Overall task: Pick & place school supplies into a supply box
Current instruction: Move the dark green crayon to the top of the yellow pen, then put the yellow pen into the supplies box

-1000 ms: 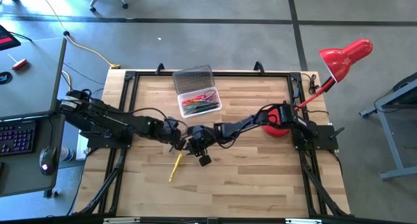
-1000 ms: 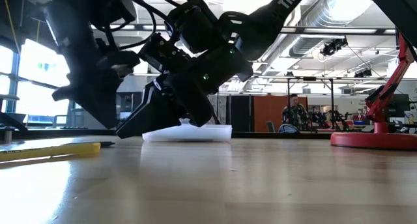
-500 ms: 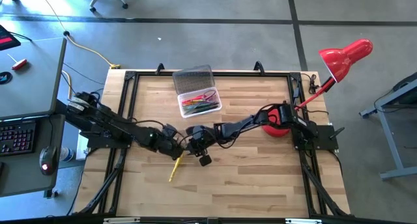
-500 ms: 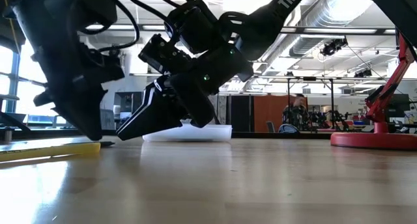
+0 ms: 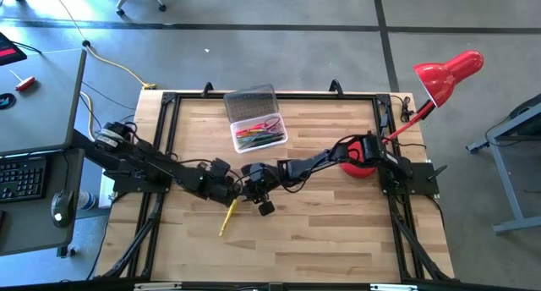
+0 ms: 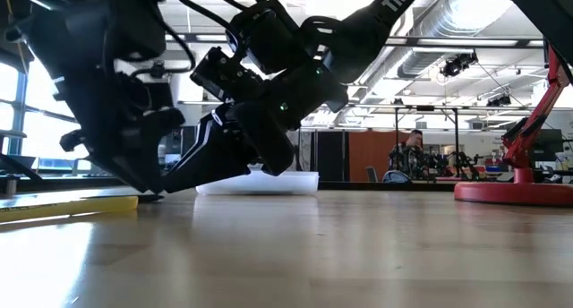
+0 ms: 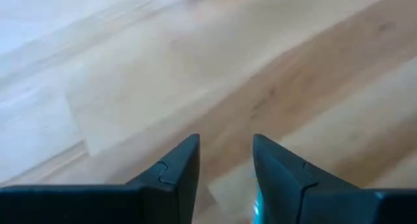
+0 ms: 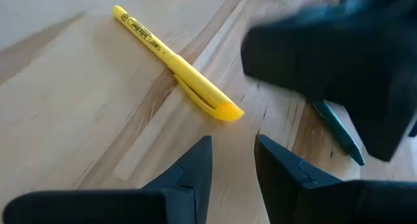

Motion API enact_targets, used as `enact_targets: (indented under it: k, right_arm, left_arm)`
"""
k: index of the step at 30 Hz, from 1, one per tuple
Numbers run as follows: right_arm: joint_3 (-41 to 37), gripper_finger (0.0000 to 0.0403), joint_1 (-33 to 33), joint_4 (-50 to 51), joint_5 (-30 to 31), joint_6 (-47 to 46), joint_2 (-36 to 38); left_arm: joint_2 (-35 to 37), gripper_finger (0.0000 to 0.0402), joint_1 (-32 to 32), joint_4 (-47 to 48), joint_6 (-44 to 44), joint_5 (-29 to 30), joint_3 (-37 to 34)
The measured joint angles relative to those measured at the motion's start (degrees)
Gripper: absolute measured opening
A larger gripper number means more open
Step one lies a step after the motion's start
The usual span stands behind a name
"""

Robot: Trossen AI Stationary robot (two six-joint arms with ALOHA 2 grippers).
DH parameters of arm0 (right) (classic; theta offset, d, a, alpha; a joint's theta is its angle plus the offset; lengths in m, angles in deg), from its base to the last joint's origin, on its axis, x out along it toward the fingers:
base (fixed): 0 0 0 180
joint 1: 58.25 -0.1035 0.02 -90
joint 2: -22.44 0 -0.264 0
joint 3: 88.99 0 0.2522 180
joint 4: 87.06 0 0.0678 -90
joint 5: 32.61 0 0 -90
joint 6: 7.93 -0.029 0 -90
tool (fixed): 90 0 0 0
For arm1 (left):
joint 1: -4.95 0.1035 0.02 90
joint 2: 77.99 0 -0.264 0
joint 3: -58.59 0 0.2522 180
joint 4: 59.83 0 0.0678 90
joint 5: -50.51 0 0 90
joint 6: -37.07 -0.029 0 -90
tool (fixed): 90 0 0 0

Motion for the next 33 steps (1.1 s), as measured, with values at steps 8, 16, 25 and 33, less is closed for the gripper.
enact_targets:
  k: [8,16,25,33]
  right_arm:
    - [-0.7,0.0094,0.1,4.7,1.0,2.0,0.1]
    - [-0.9,0.0094,0.4,10.1,4.0,2.4,3.1]
    - [-1.1,0.0094,-1.5,-4.7,-5.0,4.1,1.8]
    - [6.3,0.0094,-5.2,-10.4,-3.6,12.5,-5.2]
  left_arm:
    - [-8.1,0.0175,-2.9,-4.2,5.9,2.8,0.2]
    - [-4.3,0.0175,-6.8,6.0,12.1,5.1,-0.2]
    - [13.2,0.0175,-6.8,17.0,3.8,6.7,-0.1]
    - [25.9,0.0175,-6.8,19.4,-4.2,15.4,0.0]
